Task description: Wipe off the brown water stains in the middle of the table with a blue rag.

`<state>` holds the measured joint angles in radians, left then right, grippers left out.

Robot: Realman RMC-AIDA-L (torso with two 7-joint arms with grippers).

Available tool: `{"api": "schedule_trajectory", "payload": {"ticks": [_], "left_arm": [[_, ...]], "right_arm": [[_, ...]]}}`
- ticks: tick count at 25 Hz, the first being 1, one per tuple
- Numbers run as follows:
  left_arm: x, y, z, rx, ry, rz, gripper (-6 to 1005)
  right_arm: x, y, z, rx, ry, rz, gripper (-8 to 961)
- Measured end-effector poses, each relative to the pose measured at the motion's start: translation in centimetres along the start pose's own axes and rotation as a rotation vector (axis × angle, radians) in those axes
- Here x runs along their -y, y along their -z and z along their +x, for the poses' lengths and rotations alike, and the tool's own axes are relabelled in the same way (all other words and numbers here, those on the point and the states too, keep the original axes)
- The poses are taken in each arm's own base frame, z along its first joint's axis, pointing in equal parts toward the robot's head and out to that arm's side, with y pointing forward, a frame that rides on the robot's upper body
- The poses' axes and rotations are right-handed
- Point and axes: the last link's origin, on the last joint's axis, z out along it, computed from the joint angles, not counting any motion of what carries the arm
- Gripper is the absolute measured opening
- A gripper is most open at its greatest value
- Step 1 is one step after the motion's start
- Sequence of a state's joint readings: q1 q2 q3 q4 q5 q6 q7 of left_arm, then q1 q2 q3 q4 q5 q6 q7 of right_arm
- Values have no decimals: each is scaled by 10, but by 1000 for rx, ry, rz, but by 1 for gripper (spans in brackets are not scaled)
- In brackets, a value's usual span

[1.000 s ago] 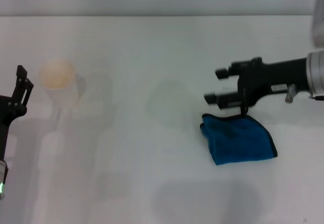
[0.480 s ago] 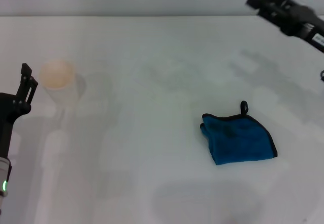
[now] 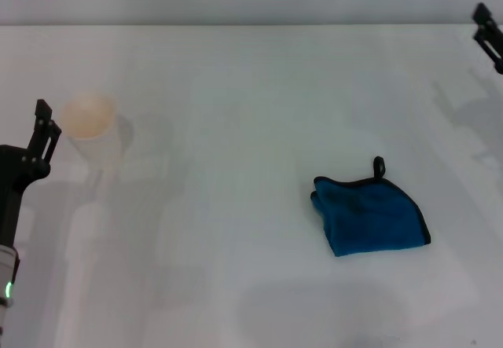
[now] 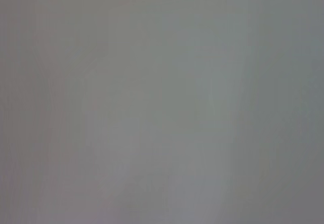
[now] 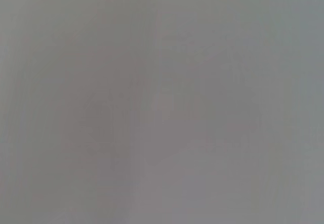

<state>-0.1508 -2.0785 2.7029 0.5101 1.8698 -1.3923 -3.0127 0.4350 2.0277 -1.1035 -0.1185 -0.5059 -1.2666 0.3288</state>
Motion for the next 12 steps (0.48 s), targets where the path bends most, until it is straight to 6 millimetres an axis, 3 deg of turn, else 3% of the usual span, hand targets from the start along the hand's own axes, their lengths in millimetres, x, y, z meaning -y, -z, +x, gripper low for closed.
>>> {"api": "schedule_trajectory", "payload": {"ticks": [12], "left_arm": [[2,3,-1,1,-5,9,862]], "right_arm": [[15,22,19,-86,-70,113,781]]}}
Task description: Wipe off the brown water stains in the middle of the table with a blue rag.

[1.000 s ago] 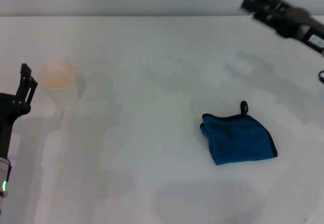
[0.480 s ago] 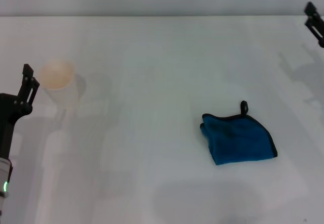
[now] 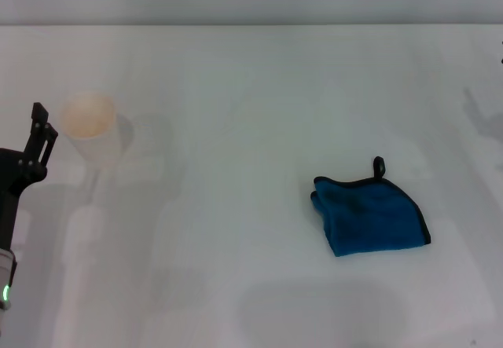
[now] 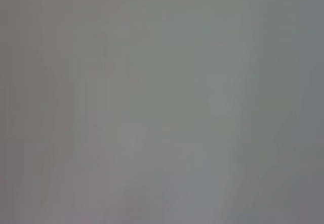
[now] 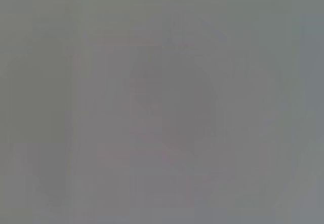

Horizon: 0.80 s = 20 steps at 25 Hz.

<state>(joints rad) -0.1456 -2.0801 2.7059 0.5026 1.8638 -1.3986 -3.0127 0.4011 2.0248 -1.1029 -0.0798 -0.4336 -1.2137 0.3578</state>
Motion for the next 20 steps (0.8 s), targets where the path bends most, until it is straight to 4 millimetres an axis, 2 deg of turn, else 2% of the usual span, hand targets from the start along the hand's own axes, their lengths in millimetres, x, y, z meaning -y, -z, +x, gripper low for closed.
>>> {"api": "schedule_trajectory", "payload": {"ticks": [11,20], "left_arm": [[-1,0,0,0,-1,-9,861],[-12,1,2,-14,-5,-68,862]], "right_arm": [[8,7,1,-1,-16,31,781],[10,7,1,2,-20,43,781]]}}
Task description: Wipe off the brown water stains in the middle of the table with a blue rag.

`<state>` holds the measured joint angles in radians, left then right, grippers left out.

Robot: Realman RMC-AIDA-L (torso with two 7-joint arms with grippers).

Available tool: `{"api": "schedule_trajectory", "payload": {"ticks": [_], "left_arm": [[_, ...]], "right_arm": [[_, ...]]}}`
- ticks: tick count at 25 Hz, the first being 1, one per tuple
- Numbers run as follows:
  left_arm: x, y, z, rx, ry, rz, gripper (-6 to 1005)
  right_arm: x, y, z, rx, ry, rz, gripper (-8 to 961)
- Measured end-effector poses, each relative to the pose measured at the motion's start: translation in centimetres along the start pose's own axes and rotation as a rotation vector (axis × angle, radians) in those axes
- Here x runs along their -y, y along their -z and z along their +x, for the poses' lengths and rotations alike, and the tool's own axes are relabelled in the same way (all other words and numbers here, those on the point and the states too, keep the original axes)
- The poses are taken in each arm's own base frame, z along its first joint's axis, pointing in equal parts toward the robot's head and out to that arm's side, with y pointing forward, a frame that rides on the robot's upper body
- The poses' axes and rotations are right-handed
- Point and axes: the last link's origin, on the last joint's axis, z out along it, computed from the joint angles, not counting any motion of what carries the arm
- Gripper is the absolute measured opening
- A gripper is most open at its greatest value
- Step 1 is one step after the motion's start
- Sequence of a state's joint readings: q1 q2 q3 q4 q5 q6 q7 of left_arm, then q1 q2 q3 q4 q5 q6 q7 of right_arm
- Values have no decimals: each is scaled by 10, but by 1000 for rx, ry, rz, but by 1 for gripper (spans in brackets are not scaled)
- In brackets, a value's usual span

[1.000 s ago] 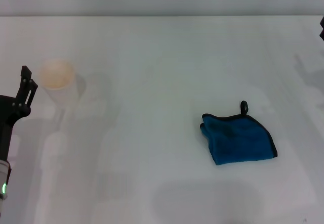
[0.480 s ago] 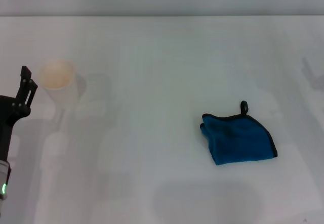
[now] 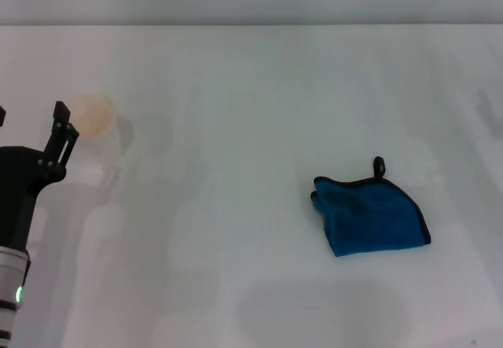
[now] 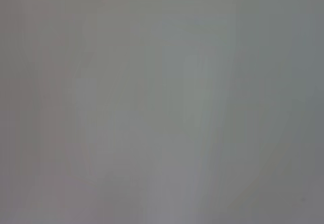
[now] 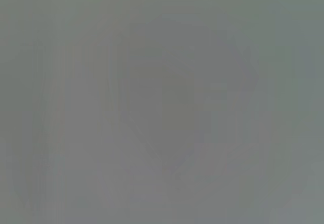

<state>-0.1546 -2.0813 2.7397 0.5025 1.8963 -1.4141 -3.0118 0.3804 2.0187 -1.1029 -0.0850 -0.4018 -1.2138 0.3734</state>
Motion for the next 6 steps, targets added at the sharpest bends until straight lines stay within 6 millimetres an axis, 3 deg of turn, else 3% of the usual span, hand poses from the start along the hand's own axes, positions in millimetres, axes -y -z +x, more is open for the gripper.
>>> {"api": "schedule_trajectory", "payload": {"ticks": [6], "left_arm": [[0,-4,1,-7,-11,-11,861]], "right_arm": [[0,-4,-3,9,4,-5,781]]}}
